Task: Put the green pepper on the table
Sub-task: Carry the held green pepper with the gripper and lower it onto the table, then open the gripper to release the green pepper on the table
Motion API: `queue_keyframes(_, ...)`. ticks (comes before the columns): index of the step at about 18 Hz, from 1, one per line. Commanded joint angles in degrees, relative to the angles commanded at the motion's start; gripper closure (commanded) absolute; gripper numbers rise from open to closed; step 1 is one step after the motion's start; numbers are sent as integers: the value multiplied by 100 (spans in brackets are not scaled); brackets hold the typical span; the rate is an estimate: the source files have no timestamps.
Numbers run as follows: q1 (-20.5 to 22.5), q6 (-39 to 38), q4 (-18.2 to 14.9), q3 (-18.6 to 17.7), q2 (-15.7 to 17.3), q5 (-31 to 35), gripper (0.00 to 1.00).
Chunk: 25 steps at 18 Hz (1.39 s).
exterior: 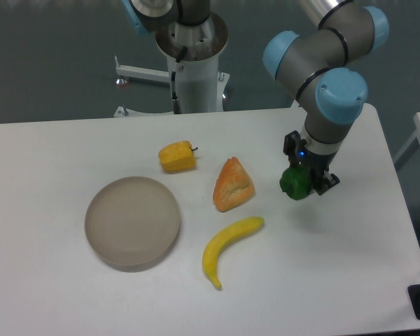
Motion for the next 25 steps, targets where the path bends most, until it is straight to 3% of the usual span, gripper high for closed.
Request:
queue_keyframes(6,352,872,97,-985,449,0,99)
queue_keyframes(10,361,916,982,-1767,607,-9,97)
queue_keyframes(12,370,1126,1134,-1830,607,-9,93)
queue_keyframes(17,686,2006,1134,-1716,607,-26,60)
queue_keyframes(19,686,1989,1134,-1803,607,-44,27)
queue_keyframes(20,660,1989,1134,-1812,599,-53,1)
queue_keyframes(25,634,1919,1099,-1751,616,-62,0)
